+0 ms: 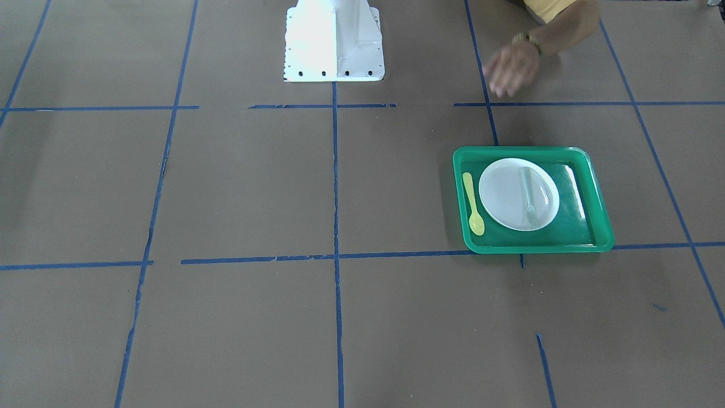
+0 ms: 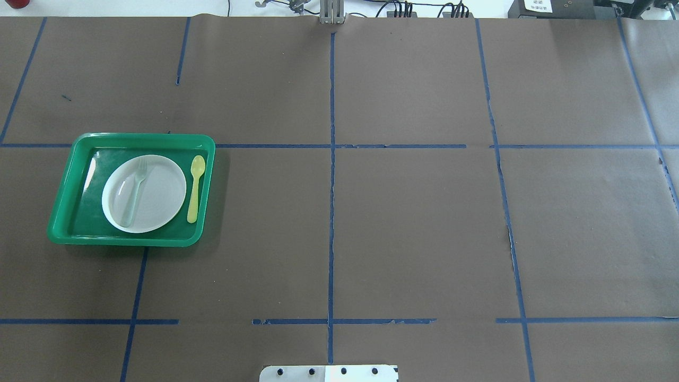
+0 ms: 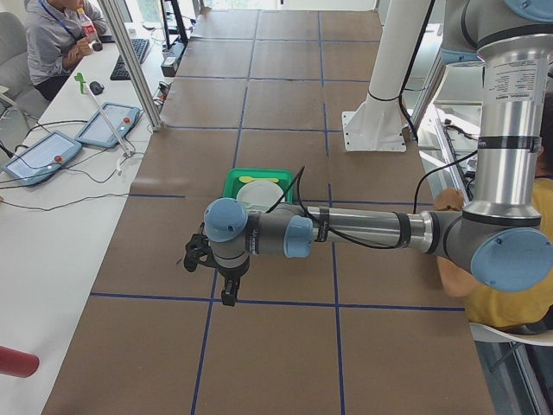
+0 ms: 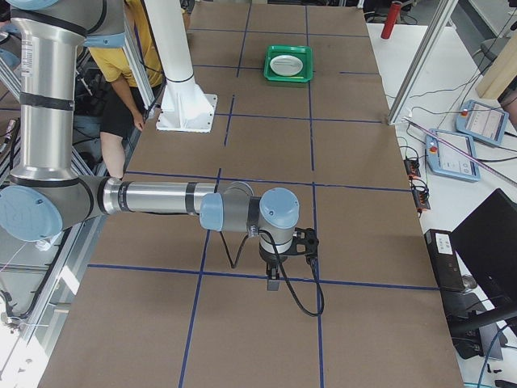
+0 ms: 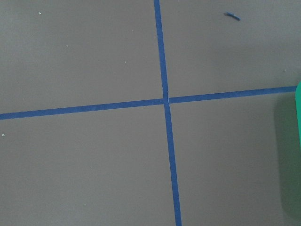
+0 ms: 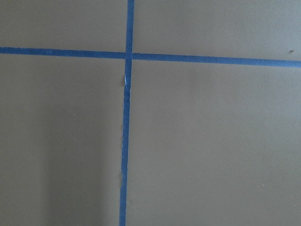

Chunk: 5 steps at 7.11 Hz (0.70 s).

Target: Place fork

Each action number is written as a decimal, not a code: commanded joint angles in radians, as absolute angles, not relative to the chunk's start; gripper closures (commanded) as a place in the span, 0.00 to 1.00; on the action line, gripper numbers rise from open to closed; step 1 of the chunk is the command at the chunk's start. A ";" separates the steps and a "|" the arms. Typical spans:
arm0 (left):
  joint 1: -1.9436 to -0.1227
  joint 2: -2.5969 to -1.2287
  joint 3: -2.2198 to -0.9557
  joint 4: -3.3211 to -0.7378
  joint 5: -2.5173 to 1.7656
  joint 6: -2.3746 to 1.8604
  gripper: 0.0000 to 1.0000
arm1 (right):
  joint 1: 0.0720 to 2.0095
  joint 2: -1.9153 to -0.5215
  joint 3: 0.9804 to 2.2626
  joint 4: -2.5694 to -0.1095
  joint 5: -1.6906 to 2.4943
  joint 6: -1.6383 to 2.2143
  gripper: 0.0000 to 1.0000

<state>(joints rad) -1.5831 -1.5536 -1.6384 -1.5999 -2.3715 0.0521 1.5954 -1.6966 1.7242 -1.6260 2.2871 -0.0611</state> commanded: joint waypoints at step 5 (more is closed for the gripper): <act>-1.583 -1.552 -1.655 -1.611 -2.365 0.018 0.00 | 1.595 -1.697 1.724 -1.626 2.287 -0.061 0.00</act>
